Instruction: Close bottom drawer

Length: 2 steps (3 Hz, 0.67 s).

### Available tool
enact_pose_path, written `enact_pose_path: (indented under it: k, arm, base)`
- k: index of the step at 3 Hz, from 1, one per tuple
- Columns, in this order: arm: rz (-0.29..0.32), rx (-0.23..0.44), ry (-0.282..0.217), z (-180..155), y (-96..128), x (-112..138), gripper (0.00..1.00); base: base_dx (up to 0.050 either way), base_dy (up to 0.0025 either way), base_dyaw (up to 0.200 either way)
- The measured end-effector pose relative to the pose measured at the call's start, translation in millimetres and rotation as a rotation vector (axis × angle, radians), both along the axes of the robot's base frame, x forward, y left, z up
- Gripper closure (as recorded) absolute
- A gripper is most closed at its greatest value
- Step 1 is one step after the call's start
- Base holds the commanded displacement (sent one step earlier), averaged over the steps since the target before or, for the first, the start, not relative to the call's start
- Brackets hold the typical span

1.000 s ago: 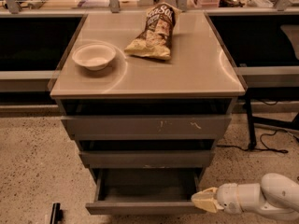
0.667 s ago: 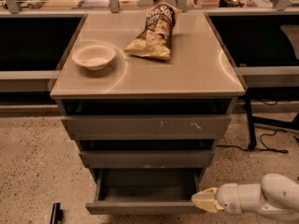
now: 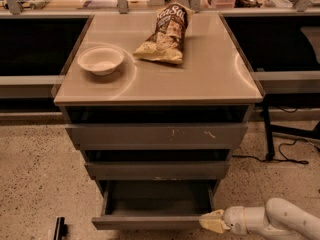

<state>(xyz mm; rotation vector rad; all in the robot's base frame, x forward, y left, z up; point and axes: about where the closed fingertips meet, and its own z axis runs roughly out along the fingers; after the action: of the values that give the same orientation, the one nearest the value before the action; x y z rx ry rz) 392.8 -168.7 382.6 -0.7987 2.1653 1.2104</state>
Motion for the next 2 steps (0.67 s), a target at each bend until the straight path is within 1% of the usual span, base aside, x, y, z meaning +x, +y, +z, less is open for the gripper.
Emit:
enact_pose_path:
  k: [1, 2]
  arm:
    - [-0.027, 0.04, 0.047, -44.6, 3.3, 6.4, 1.0]
    - [-0.027, 0.04, 0.047, -44.7, 3.3, 6.4, 1.0]
  base:
    - [0.0, 0.0, 0.0]
    - [0.0, 0.0, 0.0]
